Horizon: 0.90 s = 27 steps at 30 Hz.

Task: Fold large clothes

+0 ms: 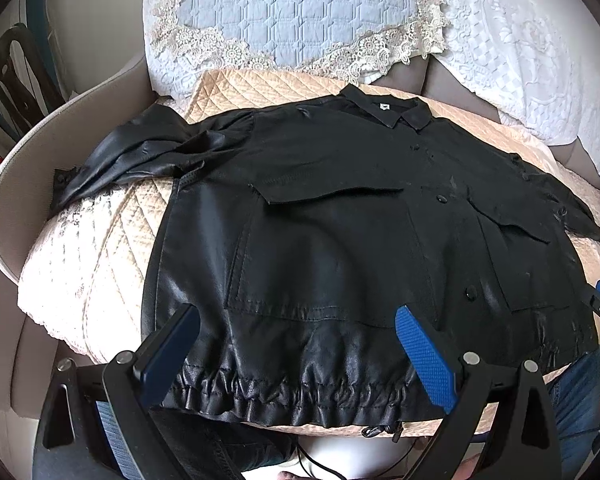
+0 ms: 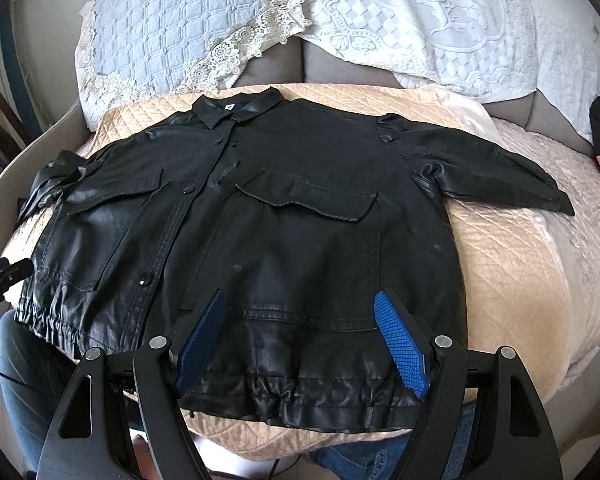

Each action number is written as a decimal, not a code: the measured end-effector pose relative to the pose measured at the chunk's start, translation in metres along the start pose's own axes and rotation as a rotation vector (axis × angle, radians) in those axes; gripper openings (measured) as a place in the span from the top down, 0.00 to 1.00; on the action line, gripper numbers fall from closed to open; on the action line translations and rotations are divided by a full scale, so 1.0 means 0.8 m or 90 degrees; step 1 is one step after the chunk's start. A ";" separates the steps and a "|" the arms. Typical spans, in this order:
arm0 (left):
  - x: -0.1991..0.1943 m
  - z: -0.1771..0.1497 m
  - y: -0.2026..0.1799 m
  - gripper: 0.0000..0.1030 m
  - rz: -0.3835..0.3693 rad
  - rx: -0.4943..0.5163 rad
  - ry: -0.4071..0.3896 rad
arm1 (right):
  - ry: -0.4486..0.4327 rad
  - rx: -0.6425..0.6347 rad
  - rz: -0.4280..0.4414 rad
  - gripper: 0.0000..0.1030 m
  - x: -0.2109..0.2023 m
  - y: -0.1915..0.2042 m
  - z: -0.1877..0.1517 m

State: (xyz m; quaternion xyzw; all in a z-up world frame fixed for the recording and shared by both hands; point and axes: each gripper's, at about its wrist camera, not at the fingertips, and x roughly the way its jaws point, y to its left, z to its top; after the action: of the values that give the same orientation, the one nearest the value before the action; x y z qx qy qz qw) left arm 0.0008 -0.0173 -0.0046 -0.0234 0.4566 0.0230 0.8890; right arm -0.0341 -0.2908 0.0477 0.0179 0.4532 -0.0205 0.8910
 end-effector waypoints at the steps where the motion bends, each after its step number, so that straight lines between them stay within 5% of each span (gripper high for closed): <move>1: 0.001 0.000 0.000 0.03 0.000 0.000 0.003 | 0.001 0.000 0.000 0.25 0.000 0.000 0.000; 27: 0.011 -0.003 -0.001 0.03 -0.002 0.005 0.013 | 0.000 -0.008 0.014 0.25 0.004 0.012 0.007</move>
State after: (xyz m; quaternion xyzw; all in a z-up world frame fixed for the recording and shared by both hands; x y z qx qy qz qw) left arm 0.0043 -0.0177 -0.0134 -0.0209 0.4659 0.0200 0.8844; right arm -0.0276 -0.2814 0.0486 0.0172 0.4527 -0.0079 0.8914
